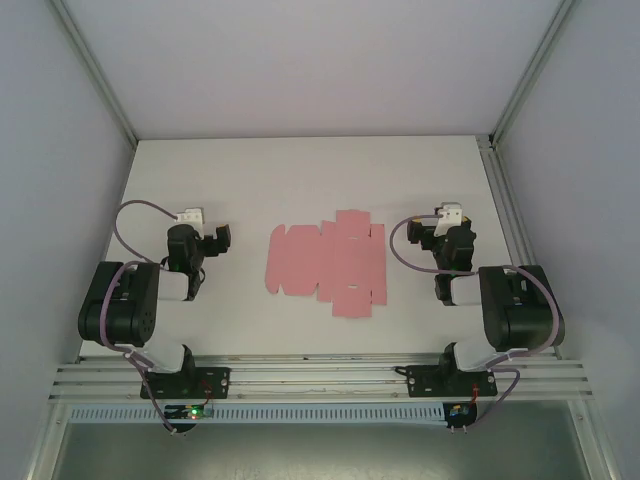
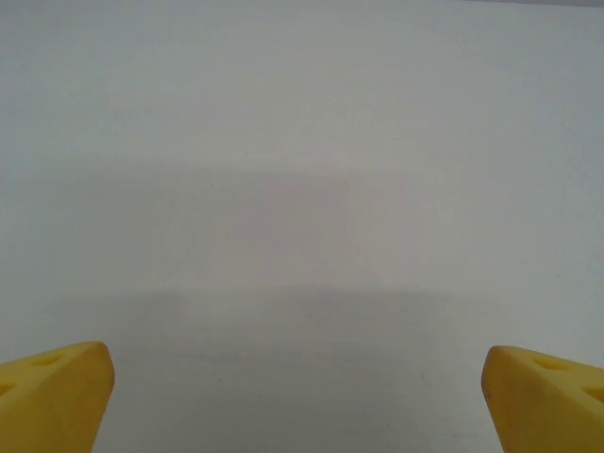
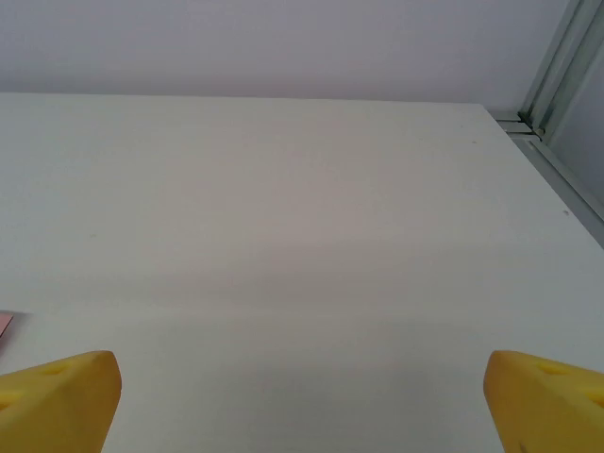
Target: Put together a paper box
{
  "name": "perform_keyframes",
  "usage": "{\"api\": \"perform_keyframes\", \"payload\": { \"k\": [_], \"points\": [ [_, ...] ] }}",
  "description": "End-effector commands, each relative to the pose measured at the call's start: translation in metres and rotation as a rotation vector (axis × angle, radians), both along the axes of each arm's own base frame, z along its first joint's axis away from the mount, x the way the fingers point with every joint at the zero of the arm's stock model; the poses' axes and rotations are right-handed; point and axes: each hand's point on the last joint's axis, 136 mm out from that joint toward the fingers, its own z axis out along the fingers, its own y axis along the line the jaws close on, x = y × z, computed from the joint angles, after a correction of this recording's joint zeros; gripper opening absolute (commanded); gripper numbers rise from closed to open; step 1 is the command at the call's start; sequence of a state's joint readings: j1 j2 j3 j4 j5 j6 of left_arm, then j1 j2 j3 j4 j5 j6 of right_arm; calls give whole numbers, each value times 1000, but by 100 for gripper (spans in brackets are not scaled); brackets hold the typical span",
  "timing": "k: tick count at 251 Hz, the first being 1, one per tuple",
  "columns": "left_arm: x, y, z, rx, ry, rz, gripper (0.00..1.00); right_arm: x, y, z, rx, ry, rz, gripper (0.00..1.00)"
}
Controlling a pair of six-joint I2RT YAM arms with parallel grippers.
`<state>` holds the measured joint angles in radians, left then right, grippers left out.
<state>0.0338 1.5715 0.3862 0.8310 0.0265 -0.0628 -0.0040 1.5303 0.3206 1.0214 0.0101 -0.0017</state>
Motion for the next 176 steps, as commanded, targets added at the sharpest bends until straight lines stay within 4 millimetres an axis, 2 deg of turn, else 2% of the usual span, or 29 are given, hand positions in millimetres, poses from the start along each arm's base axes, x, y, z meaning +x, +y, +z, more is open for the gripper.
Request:
{"api": "perform_keyframes", "payload": {
  "k": [1,21,176],
  "points": [
    [8,-2,18,24,-57,-9,100,2,0,11,15,-36,-7,98],
    [8,-10,17,20,-48,-57,100,3,0,11,15,-35,-7,98],
    [8,-10,17,19,-48,-57,100,3,1,11,17,-35,-4,98]
  ]
}}
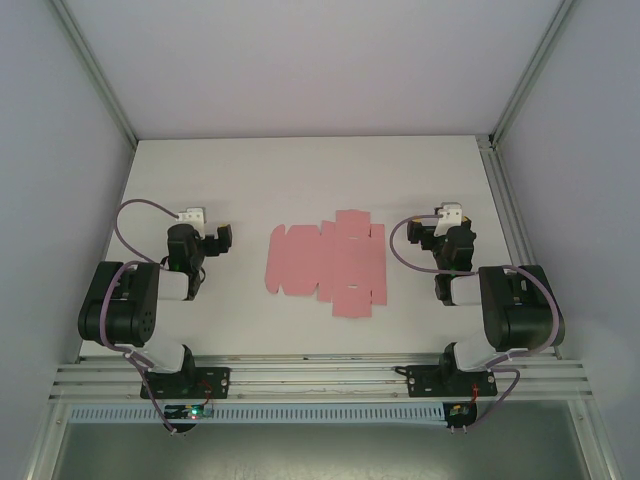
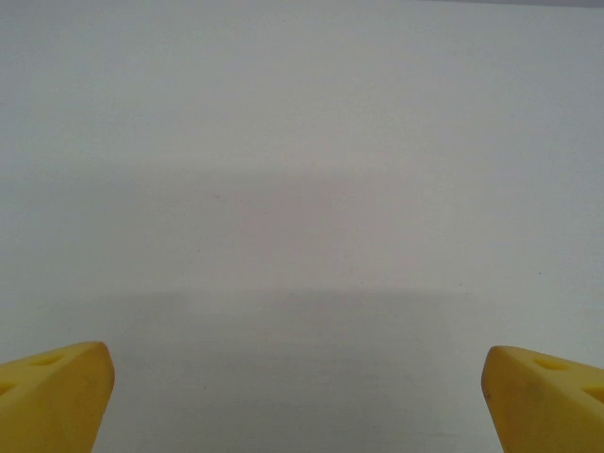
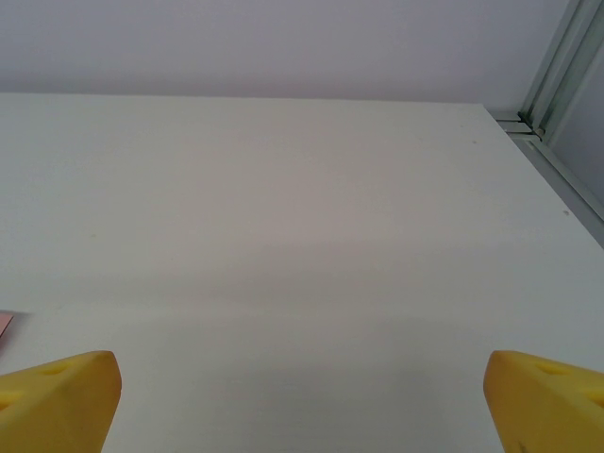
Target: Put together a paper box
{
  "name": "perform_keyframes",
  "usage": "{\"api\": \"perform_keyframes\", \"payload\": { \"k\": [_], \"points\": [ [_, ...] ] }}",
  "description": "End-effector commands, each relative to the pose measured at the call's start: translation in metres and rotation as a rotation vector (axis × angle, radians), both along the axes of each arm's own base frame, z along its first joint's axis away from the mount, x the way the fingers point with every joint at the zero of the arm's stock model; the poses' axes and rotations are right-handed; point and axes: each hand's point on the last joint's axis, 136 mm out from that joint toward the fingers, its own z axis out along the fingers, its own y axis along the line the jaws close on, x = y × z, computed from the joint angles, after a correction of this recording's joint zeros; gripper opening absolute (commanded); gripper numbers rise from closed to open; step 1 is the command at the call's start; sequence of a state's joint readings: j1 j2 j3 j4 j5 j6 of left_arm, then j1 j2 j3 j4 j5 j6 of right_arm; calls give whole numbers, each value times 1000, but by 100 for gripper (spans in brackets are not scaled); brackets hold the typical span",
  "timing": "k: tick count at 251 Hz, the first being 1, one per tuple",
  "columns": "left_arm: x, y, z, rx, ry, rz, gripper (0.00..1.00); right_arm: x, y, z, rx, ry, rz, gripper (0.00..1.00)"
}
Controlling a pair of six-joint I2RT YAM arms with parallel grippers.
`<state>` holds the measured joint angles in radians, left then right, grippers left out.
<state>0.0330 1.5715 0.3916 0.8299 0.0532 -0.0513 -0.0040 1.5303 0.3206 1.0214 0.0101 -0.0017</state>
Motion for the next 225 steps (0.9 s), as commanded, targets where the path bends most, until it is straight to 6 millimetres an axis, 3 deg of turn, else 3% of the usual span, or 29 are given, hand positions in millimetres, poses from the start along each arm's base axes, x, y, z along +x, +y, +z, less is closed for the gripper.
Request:
{"api": "perform_keyframes", "payload": {
  "k": [1,139,195,225],
  "points": [
    [7,-5,15,20,-44,-27,100,3,1,11,17,-35,-4,98],
    [8,-3,16,23,-37,-13,100,3,1,11,16,-35,-4,98],
    [13,4,61,-22,81,50,100,10,-1,25,-16,8,-49,98],
    [4,-11,79,-172,149,34,100,11,22,51,-49,142,-30,98]
  ]
}}
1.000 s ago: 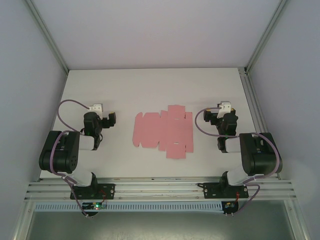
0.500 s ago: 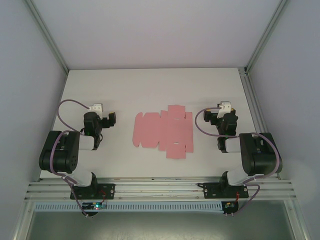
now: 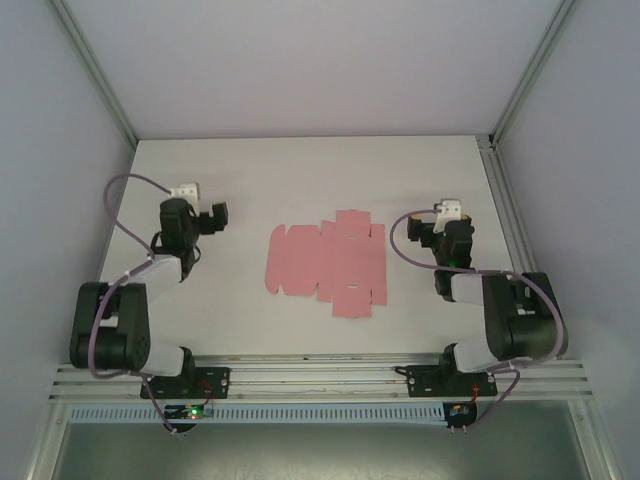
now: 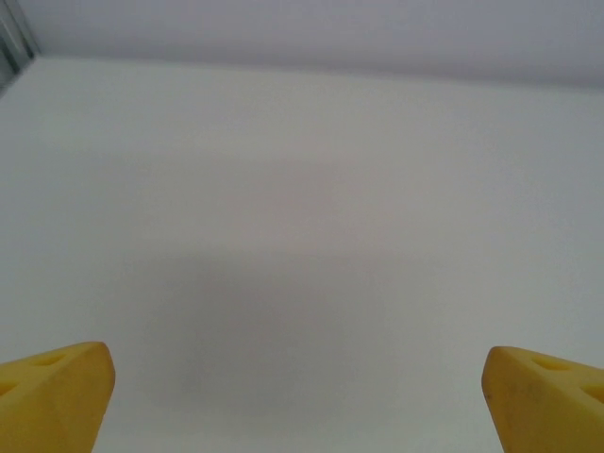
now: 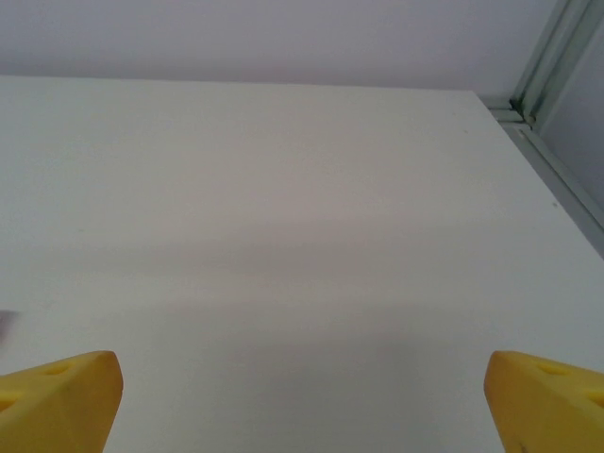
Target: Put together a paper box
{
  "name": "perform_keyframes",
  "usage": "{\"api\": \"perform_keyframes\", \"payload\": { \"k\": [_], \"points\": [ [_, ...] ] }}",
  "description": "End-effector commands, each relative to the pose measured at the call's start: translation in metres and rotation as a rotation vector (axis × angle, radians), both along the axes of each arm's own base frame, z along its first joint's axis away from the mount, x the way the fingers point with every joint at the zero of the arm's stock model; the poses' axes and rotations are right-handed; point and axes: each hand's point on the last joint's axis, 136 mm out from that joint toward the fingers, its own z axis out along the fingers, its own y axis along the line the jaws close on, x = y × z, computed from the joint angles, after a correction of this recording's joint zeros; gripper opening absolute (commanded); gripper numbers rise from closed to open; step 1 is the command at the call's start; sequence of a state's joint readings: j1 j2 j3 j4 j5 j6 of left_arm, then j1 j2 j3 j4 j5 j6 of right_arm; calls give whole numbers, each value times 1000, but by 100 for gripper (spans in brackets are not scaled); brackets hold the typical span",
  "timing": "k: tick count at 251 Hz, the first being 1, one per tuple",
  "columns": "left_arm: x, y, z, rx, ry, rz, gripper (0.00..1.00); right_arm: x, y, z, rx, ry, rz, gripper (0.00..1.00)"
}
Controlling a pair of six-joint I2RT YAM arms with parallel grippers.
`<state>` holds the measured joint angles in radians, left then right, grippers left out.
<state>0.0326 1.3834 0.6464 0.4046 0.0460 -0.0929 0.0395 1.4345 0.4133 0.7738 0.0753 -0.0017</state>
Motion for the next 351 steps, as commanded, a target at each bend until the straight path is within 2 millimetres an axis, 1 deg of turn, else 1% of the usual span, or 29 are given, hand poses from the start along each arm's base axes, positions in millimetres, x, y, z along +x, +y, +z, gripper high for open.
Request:
{"api": "perform_keyframes", "payload": {
  "k": [1,13,23,34,55,66,80,92,112,127,137,143,166,181,189,207,247,260,291,310,331,343,351],
  "points": [
    [-22,-14,-3,-145,166,6,100,4,17,37,-28,87,-11,98],
    [-27,-23,-3,-216,201,-8,100,3,27,44,-7,126,-20,98],
    [-31,-30,-5,-279,227,-16,100,0,37,45,28,169,-21,98],
    [-34,-40,-9,-354,260,-28,100,-4,48,41,84,231,-25,98],
    [-41,-66,-14,-471,330,-113,100,-17,74,21,182,380,17,94],
    [-44,-74,-17,-498,371,-133,100,-24,87,8,216,455,48,92],
    [-48,-84,-22,-519,425,-143,100,-29,99,-7,243,530,71,87],
    [-51,-96,-24,-543,458,-189,100,-32,109,-17,261,590,102,83],
    [-56,-113,-30,-541,520,-237,100,-34,119,-32,275,679,125,75],
    [-59,-121,-37,-527,575,-253,100,-31,120,-40,265,716,122,70],
    [-60,-126,-41,-535,607,-255,100,-29,124,-46,269,740,132,63],
    [-62,-130,-45,-544,629,-264,100,-29,127,-50,277,754,145,61],
    [-67,-149,-52,-599,685,-323,100,-33,138,-62,295,799,169,59],
    [-72,-159,-55,-617,718,-356,100,-36,142,-68,286,818,163,59],
    [-73,-162,-58,-612,736,-360,100,-38,144,-72,279,829,167,59],
    [-76,-164,-64,-617,773,-350,100,-40,146,-79,269,846,167,59],
    [-82,-170,-73,-660,840,-350,100,-46,141,-94,256,881,123,57],
    [-83,-171,-76,-660,850,-349,100,-47,140,-94,238,878,119,57],
    [-85,-173,-80,-657,867,-347,100,-45,131,-84,197,844,96,61],
    [-87,-178,-82,-655,876,-358,100,-45,128,-85,184,847,81,62],
    [-88,-179,-85,-647,888,-356,100,-45,126,-90,173,858,70,62],
    [-88,-178,-88,-641,890,-350,100,-42,124,-90,164,853,59,61],
    [-88,-177,-89,-638,894,-344,100,-41,127,-88,159,843,66,61]
  ]
}}
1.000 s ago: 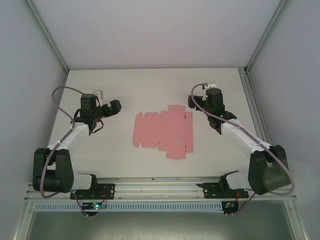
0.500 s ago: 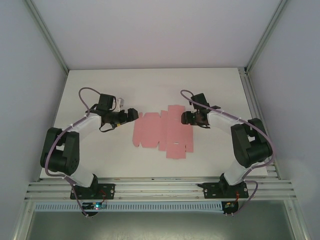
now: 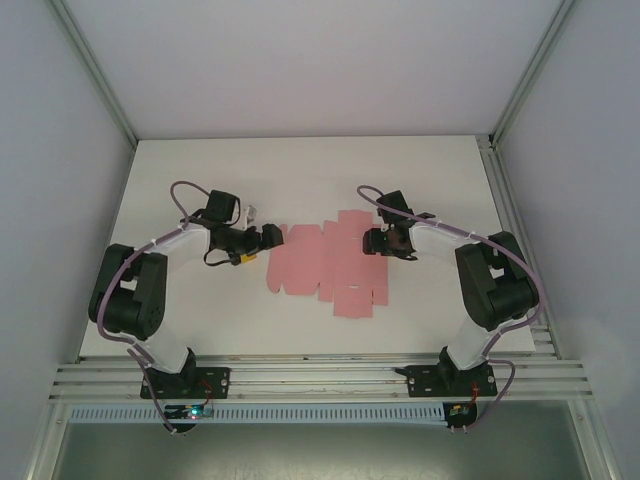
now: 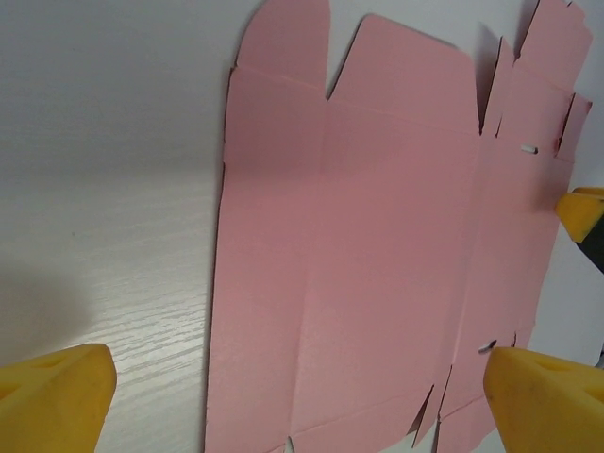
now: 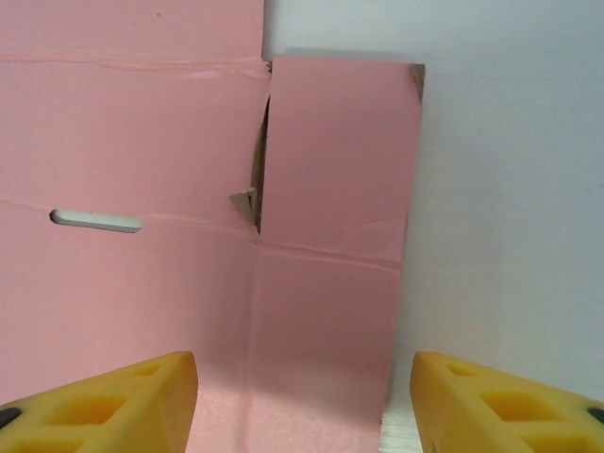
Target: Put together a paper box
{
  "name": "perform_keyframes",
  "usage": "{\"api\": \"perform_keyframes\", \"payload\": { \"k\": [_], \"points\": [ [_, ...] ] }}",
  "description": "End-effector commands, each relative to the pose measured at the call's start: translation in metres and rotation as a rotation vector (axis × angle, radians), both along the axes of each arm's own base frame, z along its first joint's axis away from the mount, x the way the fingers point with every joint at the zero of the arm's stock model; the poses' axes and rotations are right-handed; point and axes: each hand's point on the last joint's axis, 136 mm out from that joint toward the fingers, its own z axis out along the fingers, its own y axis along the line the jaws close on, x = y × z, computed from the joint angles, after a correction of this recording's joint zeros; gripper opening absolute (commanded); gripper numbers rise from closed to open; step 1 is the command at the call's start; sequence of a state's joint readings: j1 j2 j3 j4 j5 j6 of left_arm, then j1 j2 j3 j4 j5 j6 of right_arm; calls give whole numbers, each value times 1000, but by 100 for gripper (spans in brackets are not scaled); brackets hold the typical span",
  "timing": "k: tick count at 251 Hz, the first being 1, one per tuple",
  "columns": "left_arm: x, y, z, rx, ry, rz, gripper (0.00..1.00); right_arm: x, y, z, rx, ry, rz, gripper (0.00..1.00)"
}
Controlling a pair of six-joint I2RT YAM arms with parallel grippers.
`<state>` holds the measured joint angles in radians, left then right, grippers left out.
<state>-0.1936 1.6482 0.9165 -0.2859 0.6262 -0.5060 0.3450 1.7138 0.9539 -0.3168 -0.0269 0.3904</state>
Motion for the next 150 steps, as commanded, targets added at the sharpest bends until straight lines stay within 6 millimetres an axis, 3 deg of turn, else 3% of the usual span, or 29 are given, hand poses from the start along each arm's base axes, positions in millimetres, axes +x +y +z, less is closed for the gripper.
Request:
{"api": "perform_keyframes", "payload": {
  "k": [1,110,150],
  "points": [
    [-4,-4,-3,4,39,-8,100,3,-1,5,-49,-21,-1,61],
    [-8,-11,-15,-25,87,-24,96,3,31,-14,55,20,60,57],
    [-7,-22,-9,-105,78,-42,92,-1,26,-27,-24,54,51,53]
  ]
}}
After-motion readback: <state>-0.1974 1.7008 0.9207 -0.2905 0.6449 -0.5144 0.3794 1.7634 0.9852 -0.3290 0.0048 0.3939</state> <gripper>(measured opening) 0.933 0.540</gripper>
